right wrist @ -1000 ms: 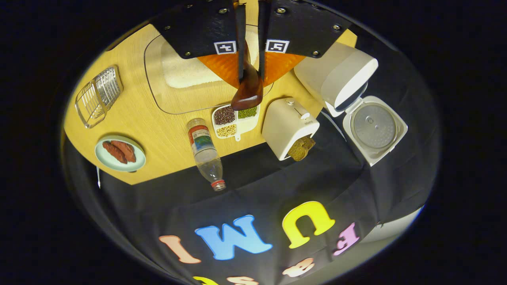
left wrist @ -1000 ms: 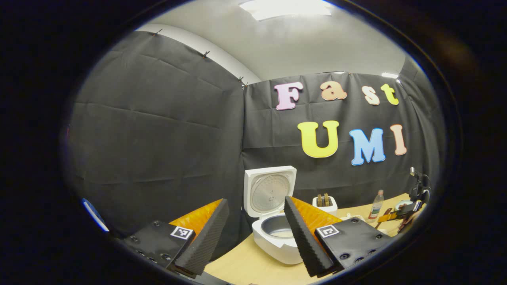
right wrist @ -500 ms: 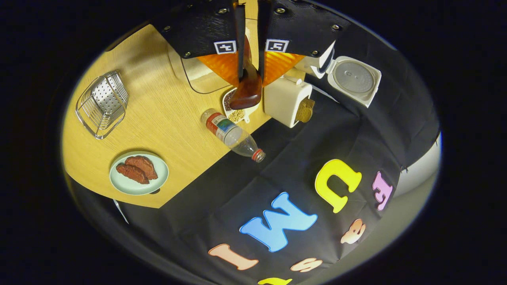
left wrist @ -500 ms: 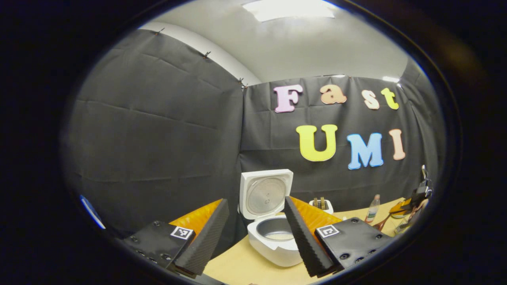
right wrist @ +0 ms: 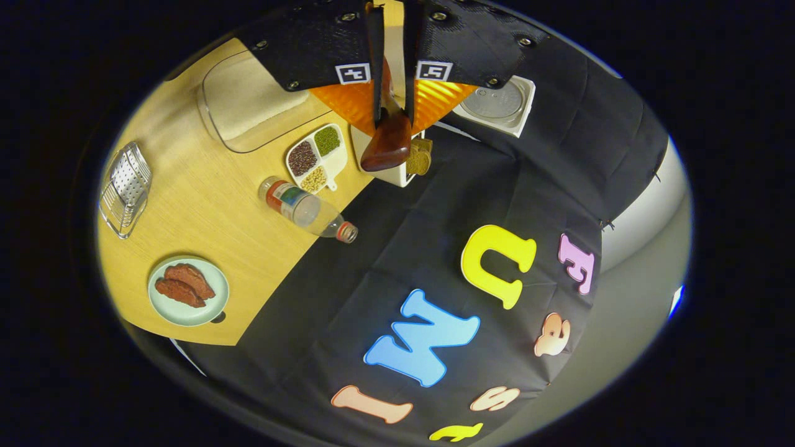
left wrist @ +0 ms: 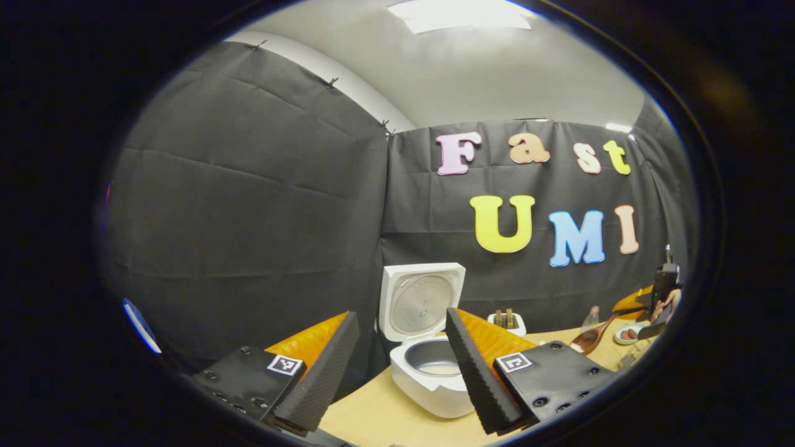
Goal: Close the left gripper, press the button to open the rice cooker; take a wooden spoon from the chopstick holder with the right hand, scoop a spoonful of rice and pour it into the rice cooker, then put the wooden spoon back into the chopstick holder.
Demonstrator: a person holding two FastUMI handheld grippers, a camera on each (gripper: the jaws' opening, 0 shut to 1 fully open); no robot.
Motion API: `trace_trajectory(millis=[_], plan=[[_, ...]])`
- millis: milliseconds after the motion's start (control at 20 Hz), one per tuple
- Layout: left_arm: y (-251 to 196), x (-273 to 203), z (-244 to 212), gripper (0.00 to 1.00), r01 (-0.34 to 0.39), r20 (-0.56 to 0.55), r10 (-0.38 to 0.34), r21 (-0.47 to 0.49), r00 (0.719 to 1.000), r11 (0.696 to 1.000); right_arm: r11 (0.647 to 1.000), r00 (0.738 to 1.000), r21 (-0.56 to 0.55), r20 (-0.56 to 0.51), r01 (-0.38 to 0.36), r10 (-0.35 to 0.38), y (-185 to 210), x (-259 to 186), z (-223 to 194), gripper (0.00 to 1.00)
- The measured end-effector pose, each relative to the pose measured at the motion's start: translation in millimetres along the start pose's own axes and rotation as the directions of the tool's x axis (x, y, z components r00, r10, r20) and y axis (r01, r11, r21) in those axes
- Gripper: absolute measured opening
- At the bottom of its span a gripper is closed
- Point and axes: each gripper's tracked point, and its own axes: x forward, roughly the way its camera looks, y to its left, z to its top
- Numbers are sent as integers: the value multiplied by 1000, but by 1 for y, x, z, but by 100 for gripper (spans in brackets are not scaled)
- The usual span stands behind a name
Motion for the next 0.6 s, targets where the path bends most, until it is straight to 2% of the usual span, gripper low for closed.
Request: trace_trajectory(millis=[300, 600], plan=[[54, -8, -10, 98, -83, -16, 83, 17, 996, 996, 993, 993, -57, -62, -101, 97, 77, 46, -46, 12], [129, -44, -14, 98, -198, -21, 198, 28, 980, 980, 976, 980, -145, -133, -164, 145, 139, 93, -107, 12]])
